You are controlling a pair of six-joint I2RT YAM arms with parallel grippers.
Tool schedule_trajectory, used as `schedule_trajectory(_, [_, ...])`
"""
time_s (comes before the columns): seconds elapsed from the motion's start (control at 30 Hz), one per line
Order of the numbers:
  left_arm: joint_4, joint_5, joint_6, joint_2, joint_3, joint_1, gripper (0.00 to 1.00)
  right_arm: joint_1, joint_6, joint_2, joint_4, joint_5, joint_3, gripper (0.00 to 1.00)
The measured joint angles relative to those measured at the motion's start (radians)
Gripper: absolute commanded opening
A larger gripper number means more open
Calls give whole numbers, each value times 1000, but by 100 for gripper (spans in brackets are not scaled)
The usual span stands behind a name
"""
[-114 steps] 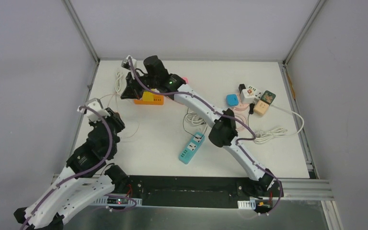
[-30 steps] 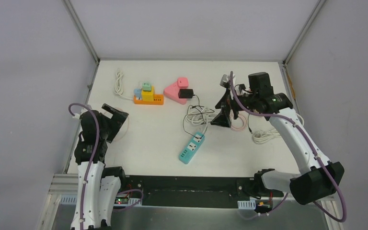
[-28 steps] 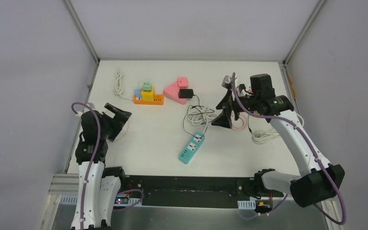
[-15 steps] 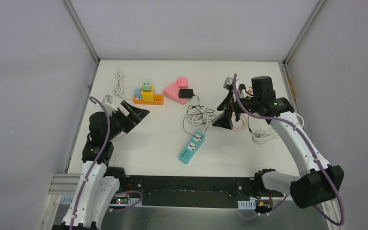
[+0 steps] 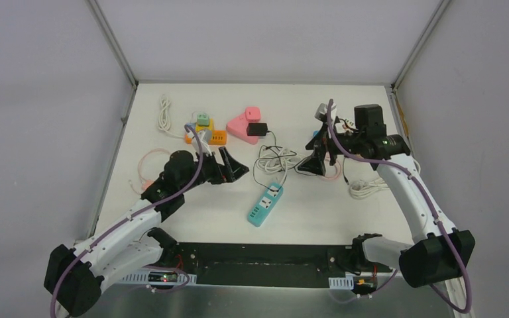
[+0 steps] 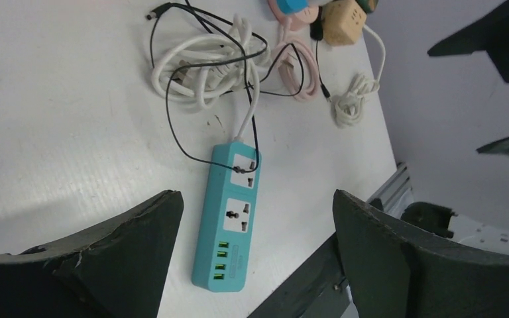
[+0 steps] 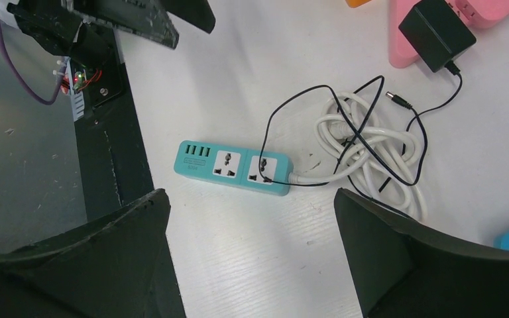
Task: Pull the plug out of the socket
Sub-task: Pick up the socket from the center of the board.
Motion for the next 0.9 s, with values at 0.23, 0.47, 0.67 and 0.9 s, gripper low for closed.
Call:
schedule_trajectory(0.23, [50, -110, 146, 86, 0, -166, 86, -23, -9, 2, -1, 0, 0, 100])
schedule_trajectory(0.47, [134, -149, 214, 148, -29, -189, 87, -35, -16, 26, -7, -1, 0, 100])
schedule_trajectory(0.67, [177, -167, 222, 167, -74, -189, 88, -40, -24, 33, -16, -1, 0, 100])
schedule_trajectory(0.9, [215, -175, 226, 167, -117, -189, 94, -46, -35, 35, -27, -1, 0, 100])
